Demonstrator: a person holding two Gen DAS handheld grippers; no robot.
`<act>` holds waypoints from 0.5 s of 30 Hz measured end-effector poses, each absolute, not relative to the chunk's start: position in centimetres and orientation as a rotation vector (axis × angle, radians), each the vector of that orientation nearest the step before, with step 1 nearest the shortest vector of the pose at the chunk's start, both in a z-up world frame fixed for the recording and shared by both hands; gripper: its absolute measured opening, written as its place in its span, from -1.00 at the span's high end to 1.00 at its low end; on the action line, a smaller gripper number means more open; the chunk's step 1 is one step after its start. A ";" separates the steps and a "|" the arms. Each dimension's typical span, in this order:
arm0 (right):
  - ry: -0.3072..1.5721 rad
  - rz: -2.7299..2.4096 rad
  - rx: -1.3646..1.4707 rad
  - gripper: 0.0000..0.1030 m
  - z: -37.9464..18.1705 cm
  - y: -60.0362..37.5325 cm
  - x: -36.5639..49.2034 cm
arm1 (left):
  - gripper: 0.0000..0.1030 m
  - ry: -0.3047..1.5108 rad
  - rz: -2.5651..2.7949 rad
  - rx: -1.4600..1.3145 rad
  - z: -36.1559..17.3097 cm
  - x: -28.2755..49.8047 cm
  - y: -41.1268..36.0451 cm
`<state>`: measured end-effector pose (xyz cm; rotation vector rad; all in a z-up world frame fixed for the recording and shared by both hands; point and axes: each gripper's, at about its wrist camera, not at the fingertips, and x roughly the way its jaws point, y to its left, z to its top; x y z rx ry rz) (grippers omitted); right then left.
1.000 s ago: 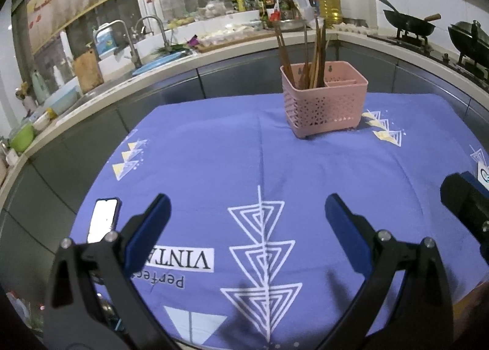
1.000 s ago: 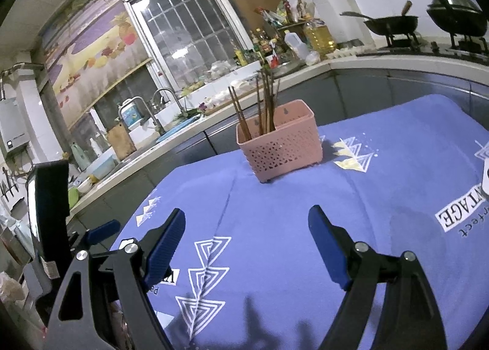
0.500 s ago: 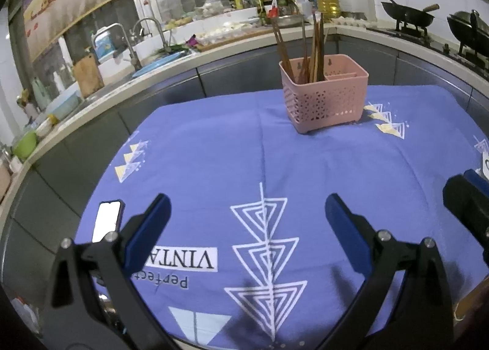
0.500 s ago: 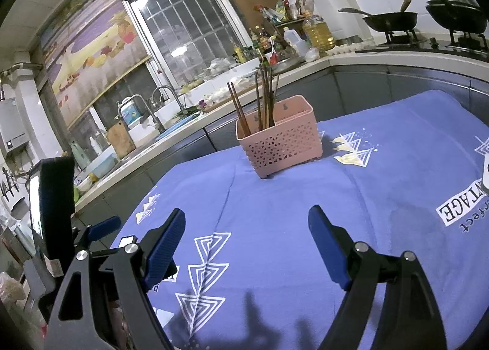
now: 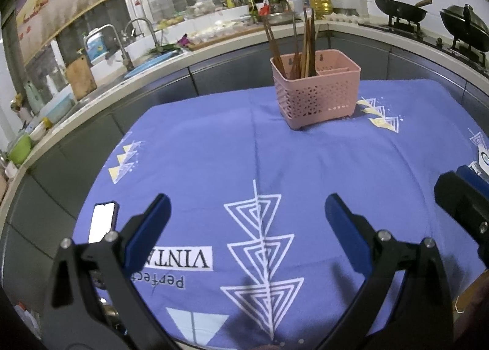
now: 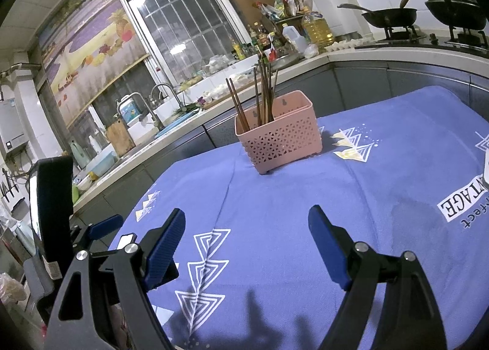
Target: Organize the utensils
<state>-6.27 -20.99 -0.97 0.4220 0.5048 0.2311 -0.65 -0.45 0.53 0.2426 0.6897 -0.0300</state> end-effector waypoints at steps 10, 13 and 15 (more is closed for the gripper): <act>0.520 0.237 0.429 -0.59 -1.4 -21.1 -6.0 | -0.88 0.689 -0.007 0.244 0.5 -0.5 -0.3; 0.521 0.238 0.429 -0.59 -1.4 -21.1 -6.0 | -0.88 0.694 -0.012 0.238 0.5 -0.4 -0.3; 0.522 0.237 0.429 -0.59 -1.5 -21.1 -6.0 | -0.88 0.691 -0.009 0.239 0.6 -0.4 -0.3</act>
